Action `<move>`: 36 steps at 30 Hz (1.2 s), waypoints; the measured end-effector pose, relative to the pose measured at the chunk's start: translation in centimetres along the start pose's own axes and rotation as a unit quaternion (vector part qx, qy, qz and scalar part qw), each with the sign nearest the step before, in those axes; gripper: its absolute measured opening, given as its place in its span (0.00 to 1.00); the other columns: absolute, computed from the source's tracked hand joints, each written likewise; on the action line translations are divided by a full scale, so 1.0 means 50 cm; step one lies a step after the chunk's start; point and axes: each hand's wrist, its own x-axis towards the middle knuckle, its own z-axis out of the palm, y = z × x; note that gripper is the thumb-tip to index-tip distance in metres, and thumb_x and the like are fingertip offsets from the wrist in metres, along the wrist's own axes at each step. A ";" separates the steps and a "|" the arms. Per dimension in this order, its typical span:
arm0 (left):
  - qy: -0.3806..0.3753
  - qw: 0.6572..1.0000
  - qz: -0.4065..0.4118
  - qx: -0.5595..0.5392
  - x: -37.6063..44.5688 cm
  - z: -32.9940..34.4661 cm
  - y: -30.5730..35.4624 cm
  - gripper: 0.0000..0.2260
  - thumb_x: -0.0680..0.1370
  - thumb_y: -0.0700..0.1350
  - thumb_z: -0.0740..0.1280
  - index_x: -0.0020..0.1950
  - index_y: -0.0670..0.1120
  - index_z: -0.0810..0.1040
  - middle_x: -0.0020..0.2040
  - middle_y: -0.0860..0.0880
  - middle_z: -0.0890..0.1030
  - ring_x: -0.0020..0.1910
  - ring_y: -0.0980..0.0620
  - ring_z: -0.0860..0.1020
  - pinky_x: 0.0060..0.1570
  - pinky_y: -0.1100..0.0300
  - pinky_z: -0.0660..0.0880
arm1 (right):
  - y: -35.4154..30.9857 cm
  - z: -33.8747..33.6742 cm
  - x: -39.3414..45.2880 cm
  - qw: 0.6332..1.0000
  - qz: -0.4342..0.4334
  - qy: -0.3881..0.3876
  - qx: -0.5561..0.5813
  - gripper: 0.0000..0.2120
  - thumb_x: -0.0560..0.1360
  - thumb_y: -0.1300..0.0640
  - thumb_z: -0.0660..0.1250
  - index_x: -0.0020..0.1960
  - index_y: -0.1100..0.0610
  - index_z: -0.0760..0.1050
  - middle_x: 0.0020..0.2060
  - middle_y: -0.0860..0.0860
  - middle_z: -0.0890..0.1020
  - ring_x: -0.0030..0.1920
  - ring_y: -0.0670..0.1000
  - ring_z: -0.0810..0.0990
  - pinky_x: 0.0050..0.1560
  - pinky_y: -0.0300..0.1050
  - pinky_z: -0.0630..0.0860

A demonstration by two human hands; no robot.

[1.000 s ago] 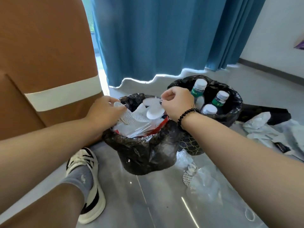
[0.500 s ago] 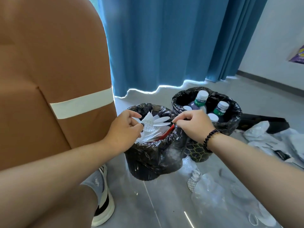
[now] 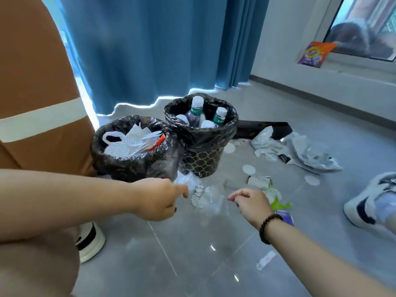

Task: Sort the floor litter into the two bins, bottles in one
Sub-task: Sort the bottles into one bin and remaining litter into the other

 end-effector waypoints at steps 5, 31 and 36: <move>-0.054 0.993 -0.036 0.096 0.021 -0.012 -0.016 0.22 0.78 0.48 0.57 0.73 0.53 0.59 0.54 0.48 0.78 0.50 0.44 0.78 0.50 0.52 0.76 | 0.059 0.048 0.060 0.994 0.080 -0.016 0.076 0.14 0.74 0.65 0.60 0.36 0.53 0.79 0.38 0.49 0.82 0.41 0.50 0.77 0.46 0.47 0.75; 0.016 0.938 -0.171 -0.302 0.124 0.106 -0.043 0.26 0.75 0.47 0.68 0.71 0.50 0.65 0.51 0.58 0.79 0.48 0.59 0.78 0.51 0.66 0.74 | 0.108 0.138 0.194 0.989 0.102 -0.037 0.100 0.05 0.66 0.64 0.69 0.36 0.56 0.75 0.31 0.50 0.75 0.35 0.52 0.76 0.38 0.45 0.78; 0.117 0.887 -0.178 -0.410 0.120 0.044 -0.012 0.28 0.77 0.52 0.67 0.73 0.51 0.58 0.59 0.56 0.75 0.53 0.55 0.77 0.54 0.56 0.77 | -0.020 0.066 0.126 0.932 0.107 -0.183 0.293 0.08 0.70 0.70 0.64 0.46 0.61 0.78 0.36 0.54 0.80 0.31 0.49 0.79 0.28 0.39 0.75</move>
